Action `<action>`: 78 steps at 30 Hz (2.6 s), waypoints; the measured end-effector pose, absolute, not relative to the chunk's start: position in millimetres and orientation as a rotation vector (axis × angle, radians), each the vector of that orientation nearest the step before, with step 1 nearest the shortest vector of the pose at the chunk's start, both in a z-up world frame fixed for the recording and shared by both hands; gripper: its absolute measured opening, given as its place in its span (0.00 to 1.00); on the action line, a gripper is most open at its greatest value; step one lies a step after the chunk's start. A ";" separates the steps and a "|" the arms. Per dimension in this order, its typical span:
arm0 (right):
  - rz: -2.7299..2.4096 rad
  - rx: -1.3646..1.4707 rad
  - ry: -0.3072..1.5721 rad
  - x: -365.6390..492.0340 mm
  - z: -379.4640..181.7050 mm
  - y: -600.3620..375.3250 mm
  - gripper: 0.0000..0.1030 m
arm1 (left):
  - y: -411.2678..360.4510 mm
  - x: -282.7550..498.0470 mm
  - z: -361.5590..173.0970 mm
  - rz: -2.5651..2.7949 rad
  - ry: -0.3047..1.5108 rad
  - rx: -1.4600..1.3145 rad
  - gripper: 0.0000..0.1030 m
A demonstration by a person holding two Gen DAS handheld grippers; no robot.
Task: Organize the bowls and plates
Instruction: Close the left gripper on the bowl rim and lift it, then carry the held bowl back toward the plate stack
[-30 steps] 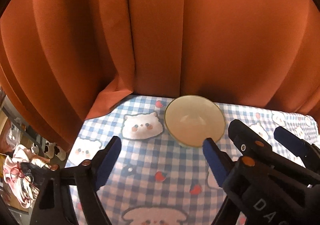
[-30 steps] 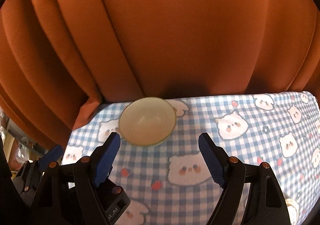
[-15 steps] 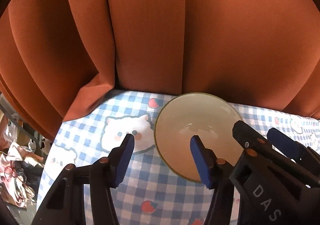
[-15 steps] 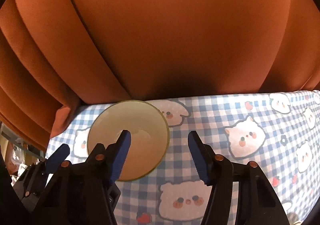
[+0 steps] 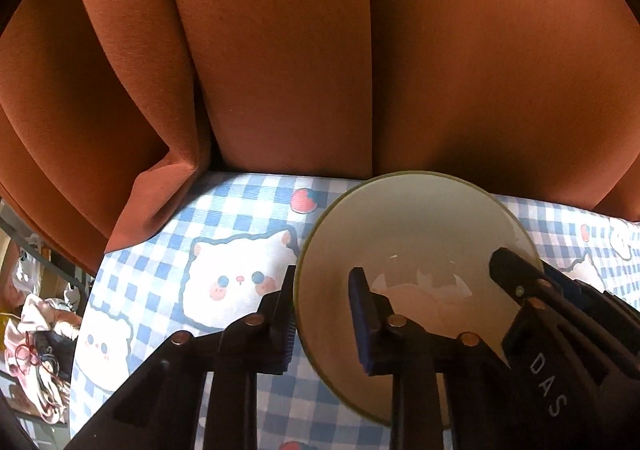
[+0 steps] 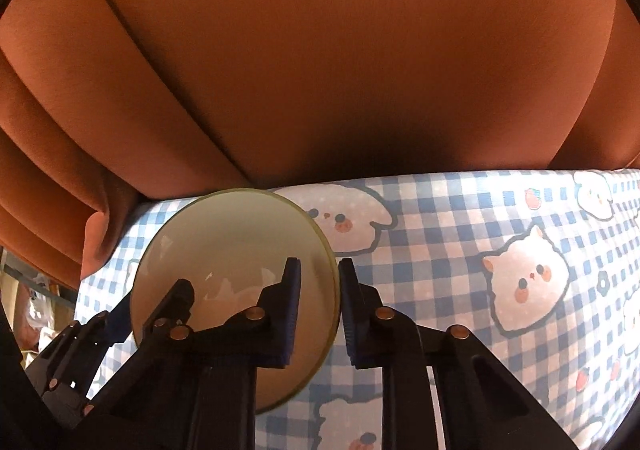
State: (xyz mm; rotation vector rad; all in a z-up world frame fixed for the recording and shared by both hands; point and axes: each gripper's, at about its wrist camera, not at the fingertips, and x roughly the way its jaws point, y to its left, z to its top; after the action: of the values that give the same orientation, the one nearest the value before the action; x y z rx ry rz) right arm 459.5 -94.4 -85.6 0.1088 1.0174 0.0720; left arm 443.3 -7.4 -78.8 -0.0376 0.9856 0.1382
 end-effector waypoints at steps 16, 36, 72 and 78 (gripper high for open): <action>0.067 0.066 1.022 460.7 -84.7 -89.9 0.17 | -4.5 440.6 -70.6 0.122 0.992 -0.032 0.19; 0.036 0.077 0.934 389.6 -2.3 -82.8 0.17 | 8.1 370.8 10.6 0.078 0.902 -0.040 0.19; -0.098 0.126 0.852 153.1 74.5 -143.5 0.17 | -39.6 183.6 45.4 -0.082 0.850 0.018 0.19; -0.058 0.098 0.885 134.9 58.1 -162.8 0.17 | -60.9 159.4 30.2 -0.053 0.890 -0.009 0.19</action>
State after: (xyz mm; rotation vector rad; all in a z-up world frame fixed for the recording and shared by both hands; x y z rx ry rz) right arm 134.9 -162.8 58.1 0.0984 0.8850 -0.0576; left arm 159.4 -60.9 30.2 -0.0091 0.8903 -0.0526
